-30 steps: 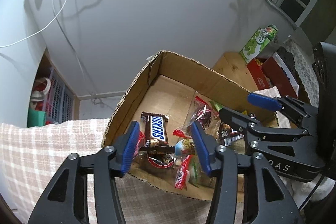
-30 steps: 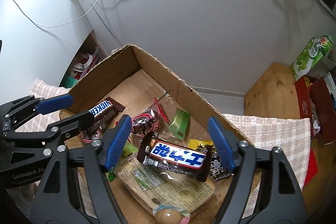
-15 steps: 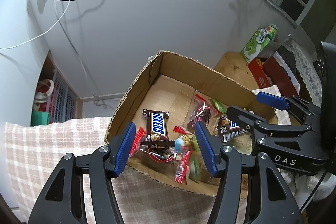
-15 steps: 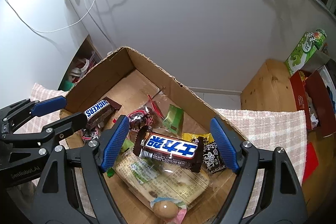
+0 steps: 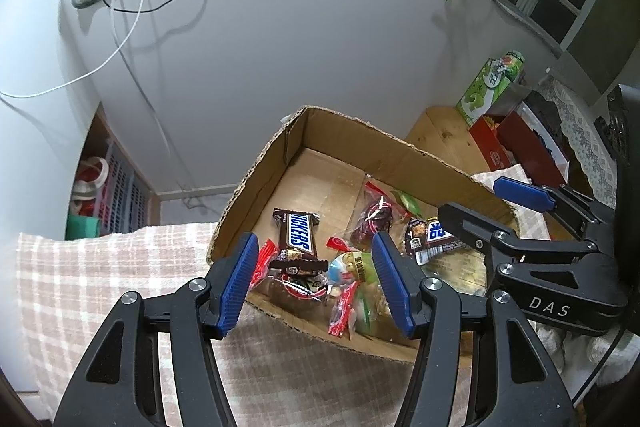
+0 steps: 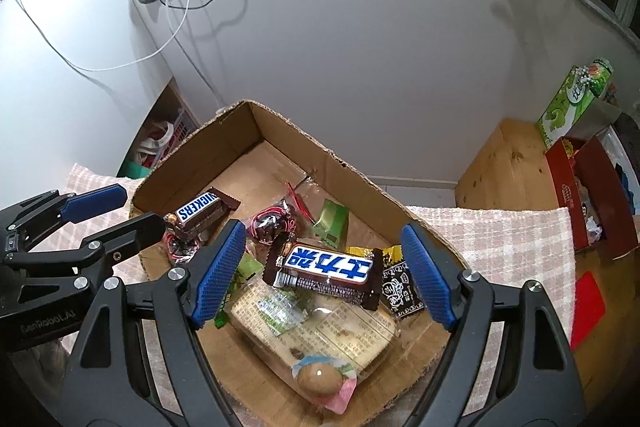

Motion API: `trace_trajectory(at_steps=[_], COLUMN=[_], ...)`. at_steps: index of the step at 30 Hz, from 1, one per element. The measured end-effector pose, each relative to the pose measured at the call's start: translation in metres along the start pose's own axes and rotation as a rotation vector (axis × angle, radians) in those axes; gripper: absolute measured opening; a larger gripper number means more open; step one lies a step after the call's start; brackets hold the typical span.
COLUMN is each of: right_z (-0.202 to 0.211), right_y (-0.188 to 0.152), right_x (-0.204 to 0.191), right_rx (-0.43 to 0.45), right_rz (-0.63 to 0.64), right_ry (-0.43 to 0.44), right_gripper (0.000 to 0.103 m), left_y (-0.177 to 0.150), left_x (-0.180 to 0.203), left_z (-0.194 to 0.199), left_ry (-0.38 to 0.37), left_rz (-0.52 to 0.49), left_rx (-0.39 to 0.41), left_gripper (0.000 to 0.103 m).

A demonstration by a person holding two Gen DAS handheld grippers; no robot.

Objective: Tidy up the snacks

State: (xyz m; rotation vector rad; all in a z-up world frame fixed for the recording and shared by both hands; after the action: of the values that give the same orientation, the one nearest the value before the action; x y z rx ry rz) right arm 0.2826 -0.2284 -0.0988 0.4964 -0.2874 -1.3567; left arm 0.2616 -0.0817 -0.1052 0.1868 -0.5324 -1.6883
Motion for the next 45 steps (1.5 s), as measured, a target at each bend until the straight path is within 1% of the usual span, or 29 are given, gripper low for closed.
trace_trajectory(at_steps=[9, 13, 16, 20, 22, 24, 26, 33, 41, 43, 45], right_z=[0.034, 0.047, 0.057, 0.071, 0.076, 0.083, 0.089, 0.1, 0.11, 0.112, 0.112], right_y=[-0.013, -0.019, -0.024, -0.034, -0.038, -0.044, -0.051, -0.068, -0.072, -0.073, -0.073], right_x=[-0.003, -0.004, -0.004, -0.002, -0.002, -0.003, -0.003, 0.001, 0.005, 0.004, 0.004], right_rx=[0.06, 0.081, 0.096, 0.116, 0.125, 0.14, 0.154, 0.16, 0.173, 0.175, 0.175], right_rz=[-0.021, -0.024, -0.039, -0.054, -0.05, -0.052, -0.056, -0.096, -0.108, -0.107, -0.107], right_ry=[0.014, 0.017, 0.026, 0.03, 0.017, 0.011, 0.006, 0.013, 0.011, 0.011, 0.009], right_gripper=[0.083, 0.083, 0.083, 0.083, 0.084, 0.091, 0.093, 0.093, 0.093, 0.093, 0.093], left_y=[-0.008, -0.012, -0.017, -0.025, -0.03, -0.033, -0.037, -0.051, -0.055, -0.056, -0.056], left_x=[0.006, 0.009, 0.011, 0.012, 0.013, 0.013, 0.013, 0.014, 0.021, 0.022, 0.022], left_z=[0.024, 0.036, 0.045, 0.056, 0.062, 0.068, 0.073, 0.09, 0.103, 0.105, 0.107], left_ry=[-0.013, -0.009, -0.002, -0.011, -0.007, 0.0, 0.003, 0.008, 0.025, 0.029, 0.033], left_rz=[0.006, 0.0, -0.008, 0.008, 0.007, 0.007, 0.014, 0.034, 0.016, 0.017, 0.017], left_rx=[0.044, 0.071, 0.09, 0.105, 0.114, 0.123, 0.131, 0.154, 0.184, 0.187, 0.194], left_gripper=[0.059, 0.064, 0.064, 0.064, 0.064, 0.064, 0.065, 0.065, 0.065, 0.069, 0.07])
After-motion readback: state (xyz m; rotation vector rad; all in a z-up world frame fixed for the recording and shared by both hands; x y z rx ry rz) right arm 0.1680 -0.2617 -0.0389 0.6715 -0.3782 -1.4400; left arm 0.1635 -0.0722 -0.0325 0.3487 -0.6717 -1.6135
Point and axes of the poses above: each gripper's, at about its wrist camera, not at the fingertips, and z roughly against the way its jaws point, x to its right, y to its top, the point moved 4 cm from there along -z, roughly the way its jaws point, and after that the axes turned 4 degrees about -x, right-handed, at the moved point
